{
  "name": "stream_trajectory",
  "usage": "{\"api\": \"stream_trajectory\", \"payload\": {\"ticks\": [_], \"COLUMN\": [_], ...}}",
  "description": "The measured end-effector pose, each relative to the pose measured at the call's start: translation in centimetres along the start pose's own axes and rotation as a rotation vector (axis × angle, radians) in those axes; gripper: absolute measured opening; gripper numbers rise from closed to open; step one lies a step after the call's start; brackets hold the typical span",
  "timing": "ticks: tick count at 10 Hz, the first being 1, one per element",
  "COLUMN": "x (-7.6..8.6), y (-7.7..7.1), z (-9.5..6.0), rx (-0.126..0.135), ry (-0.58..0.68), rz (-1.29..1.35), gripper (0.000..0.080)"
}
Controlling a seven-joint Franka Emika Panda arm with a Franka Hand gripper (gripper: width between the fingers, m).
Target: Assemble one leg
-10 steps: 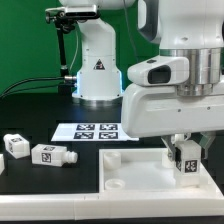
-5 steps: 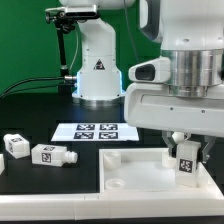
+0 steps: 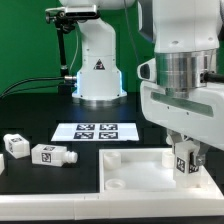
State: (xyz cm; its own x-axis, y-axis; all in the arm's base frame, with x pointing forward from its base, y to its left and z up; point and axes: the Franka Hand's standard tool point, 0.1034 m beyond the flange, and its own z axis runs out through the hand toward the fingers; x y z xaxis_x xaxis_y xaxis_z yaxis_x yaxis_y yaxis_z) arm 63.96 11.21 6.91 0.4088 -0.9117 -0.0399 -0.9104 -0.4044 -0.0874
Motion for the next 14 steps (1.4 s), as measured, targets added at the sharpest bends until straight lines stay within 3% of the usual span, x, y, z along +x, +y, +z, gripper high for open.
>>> {"api": "stream_trajectory", "payload": {"ticks": [1,2,3,4,5,9,12,13,14], "x": [0.0,-0.1,-0.1,-0.1,-0.4,-0.7,1.3,1.7,1.5], "y": [0.0,0.0,0.0,-0.1,0.0,0.2,0.2,0.2,0.2], "z": [0.0,0.0,-0.1,-0.2,-0.2,0.1,-0.4,-0.4,-0.4], "rx": [0.000,-0.001,-0.010,-0.016,-0.031,-0.037,-0.061,-0.060,-0.059], "ry": [-0.001,0.000,0.013,0.014,0.007,-0.009,0.006,0.008,0.008], "rz": [-0.022,-0.036,-0.247,-0.467,-0.668,-0.985,-1.443,-1.440,-1.386], "gripper": [0.0300,0.0433,0.0563,0.0563,0.0636,0.0649,0.0649,0.0630,0.0476]}}
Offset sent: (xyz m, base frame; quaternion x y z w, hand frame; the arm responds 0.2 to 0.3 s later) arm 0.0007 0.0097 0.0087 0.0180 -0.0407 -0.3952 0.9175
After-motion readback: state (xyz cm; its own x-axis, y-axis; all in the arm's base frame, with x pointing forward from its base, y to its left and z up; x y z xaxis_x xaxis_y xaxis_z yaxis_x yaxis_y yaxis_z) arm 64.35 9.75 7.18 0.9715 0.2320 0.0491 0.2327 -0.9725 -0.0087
